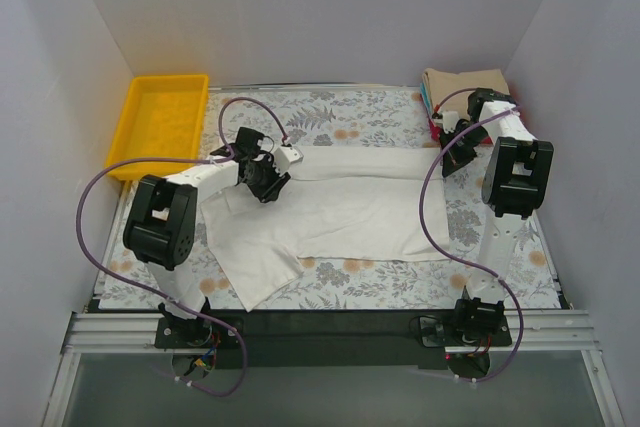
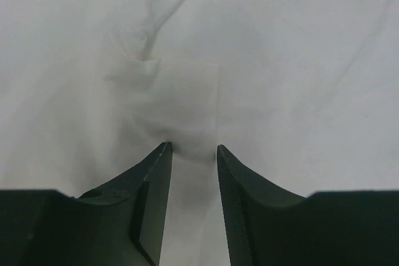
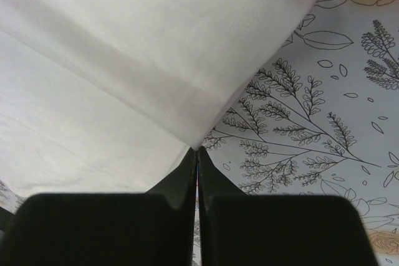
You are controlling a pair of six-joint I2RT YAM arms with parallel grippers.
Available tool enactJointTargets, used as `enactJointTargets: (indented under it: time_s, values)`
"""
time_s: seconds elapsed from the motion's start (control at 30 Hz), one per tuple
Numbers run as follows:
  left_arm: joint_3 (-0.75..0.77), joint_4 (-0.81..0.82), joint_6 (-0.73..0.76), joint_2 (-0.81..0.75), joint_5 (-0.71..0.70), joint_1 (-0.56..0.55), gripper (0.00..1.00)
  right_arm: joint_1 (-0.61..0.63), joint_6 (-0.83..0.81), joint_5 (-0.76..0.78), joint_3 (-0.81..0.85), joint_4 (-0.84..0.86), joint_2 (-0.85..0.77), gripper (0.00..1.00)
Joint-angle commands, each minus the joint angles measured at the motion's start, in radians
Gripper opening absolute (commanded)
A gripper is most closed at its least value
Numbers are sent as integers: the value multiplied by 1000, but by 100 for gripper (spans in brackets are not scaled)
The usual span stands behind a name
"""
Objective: Fold and stack the t-shirts
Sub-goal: Fold the tshirt
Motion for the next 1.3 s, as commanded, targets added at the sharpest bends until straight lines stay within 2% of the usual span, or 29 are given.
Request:
enactJointTargets:
  time_s: [0.0,0.2,0.27,0.33,0.43,0.57,0.8,1.17,1.2,1.23,1.27]
  values:
    - [18,0,15,8,-22,-1,34,-3,-2,-7,37,-11,3,1]
    - [17,-2,27,24,-33,0,35,-3,-2,-7,42,-10,9,1]
    - [15,-3,24,16,-26,-1,23,-3,-2,-4,43,-10,9,1]
    - [18,-9,23,5,-19,0,15,-3,-2,-5,43,-11,10,1]
    - [21,-23,21,-14,-9,0,12,-3,-3,-4,40,-11,4,1]
    - [28,-49,23,-47,7,7,0,-3,-3,-4,36,-11,-4,1]
    - [32,-144,69,-99,26,16,0,-3,-12,7,19,-14,-25,1]
    - [35,-163,104,-76,10,85,0,-3,-29,24,11,-17,-19,1]
    - [35,-163,104,-76,15,85,4,-2,-29,21,11,-19,-16,1]
    - [35,-161,99,-74,17,85,13,3,-32,12,5,-23,-13,1]
    - [38,-164,98,-76,18,85,18,14,-37,7,-3,-34,-11,1]
